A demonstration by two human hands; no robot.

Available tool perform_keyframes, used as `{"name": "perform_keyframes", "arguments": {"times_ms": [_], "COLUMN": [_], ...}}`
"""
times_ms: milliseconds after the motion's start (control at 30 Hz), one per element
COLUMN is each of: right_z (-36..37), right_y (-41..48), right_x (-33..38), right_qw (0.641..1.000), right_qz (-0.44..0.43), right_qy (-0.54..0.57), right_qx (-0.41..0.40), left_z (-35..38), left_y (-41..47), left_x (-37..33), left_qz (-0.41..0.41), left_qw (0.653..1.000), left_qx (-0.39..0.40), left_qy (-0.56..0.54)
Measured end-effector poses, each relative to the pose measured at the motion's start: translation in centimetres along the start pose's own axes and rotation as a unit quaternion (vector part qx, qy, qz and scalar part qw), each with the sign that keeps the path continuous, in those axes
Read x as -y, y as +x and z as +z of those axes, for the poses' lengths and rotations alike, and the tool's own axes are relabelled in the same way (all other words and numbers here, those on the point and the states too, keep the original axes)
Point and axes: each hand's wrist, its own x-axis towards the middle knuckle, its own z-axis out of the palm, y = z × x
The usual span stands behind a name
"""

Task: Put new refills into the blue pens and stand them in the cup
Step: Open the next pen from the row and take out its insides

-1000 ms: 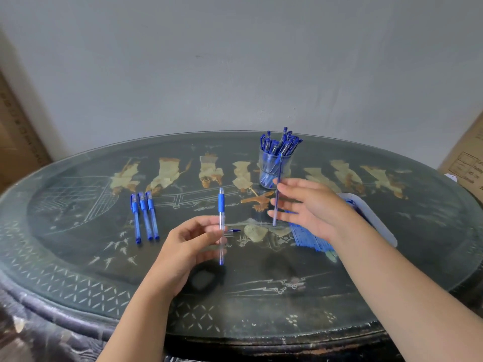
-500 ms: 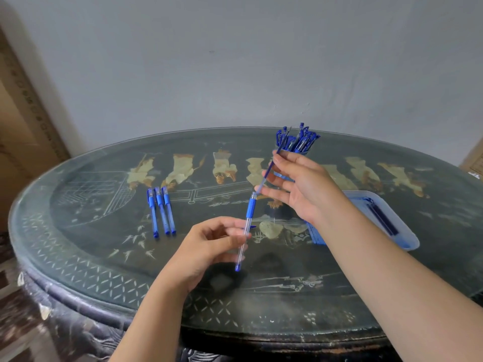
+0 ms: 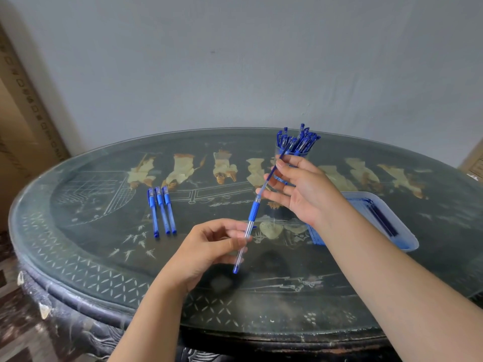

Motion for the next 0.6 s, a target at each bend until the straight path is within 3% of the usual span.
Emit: {"name": "perform_keyframes", "arguments": {"times_ms": [600], "right_z": [0.22], "right_y": [-0.10], "right_x": [0.23], "right_qw": [0.999], "right_qz": [0.019], "right_qy": [-0.025], "right_qx": [-0.010], "left_z": [-0.06], "left_y": [0.18], "left_x": [0.28], "left_qz": [-0.003], "left_qw": [1.000], "left_qx": [-0.005], "left_qy": [-0.003]}}
